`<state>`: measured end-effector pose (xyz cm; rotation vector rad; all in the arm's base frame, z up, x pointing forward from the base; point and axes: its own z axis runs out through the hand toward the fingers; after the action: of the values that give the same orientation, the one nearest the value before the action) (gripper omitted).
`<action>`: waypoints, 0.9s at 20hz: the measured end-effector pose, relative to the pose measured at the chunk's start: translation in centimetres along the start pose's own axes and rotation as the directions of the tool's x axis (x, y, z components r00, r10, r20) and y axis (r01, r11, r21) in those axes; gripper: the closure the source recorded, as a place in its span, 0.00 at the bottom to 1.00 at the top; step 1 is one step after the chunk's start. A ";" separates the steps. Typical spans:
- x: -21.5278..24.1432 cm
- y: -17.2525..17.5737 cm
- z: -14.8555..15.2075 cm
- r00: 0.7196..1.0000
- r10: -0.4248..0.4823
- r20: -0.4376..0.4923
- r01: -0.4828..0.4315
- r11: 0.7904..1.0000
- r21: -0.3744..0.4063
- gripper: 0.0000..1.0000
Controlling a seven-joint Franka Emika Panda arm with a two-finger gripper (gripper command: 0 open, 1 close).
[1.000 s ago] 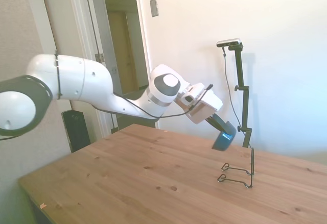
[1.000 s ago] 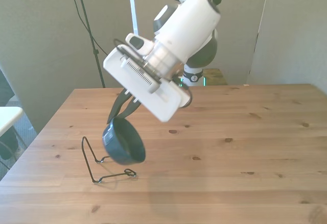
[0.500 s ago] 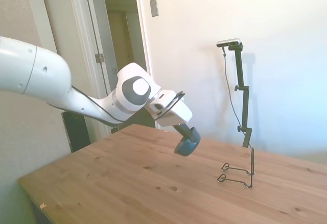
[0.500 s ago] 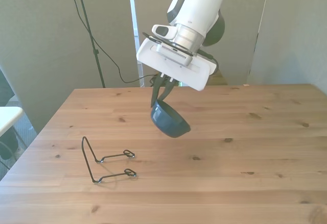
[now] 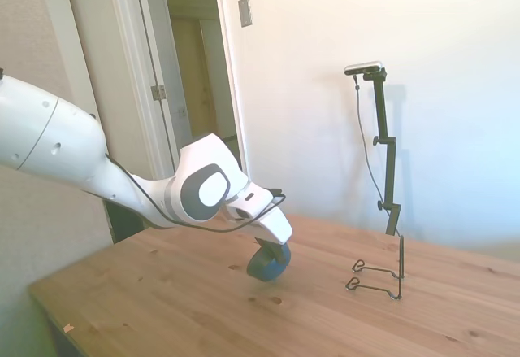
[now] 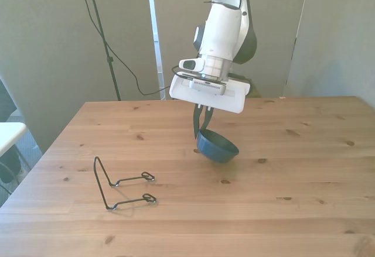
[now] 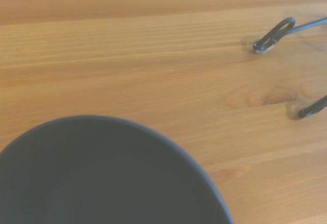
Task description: Unload the bowl
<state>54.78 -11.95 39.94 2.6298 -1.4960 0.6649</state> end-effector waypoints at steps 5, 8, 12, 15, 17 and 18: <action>0.2 0.7 1.4 1.000 0.015 0.026 -0.015 1.000 -0.013 0.00; 0.4 1.0 1.7 0.999 0.023 0.031 -0.022 1.000 -0.018 0.00; 0.5 1.4 2.2 0.999 0.014 0.036 -0.013 1.000 -0.028 0.00; 0.5 1.7 2.6 0.999 0.007 0.040 -0.006 0.999 -0.035 0.00; 0.6 1.8 2.6 0.999 0.006 0.040 -0.005 0.999 -0.036 0.00; 0.7 1.9 2.5 0.999 0.007 0.038 -0.006 0.999 -0.035 0.00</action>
<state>54.39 -14.10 37.57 2.6273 -1.5125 0.5872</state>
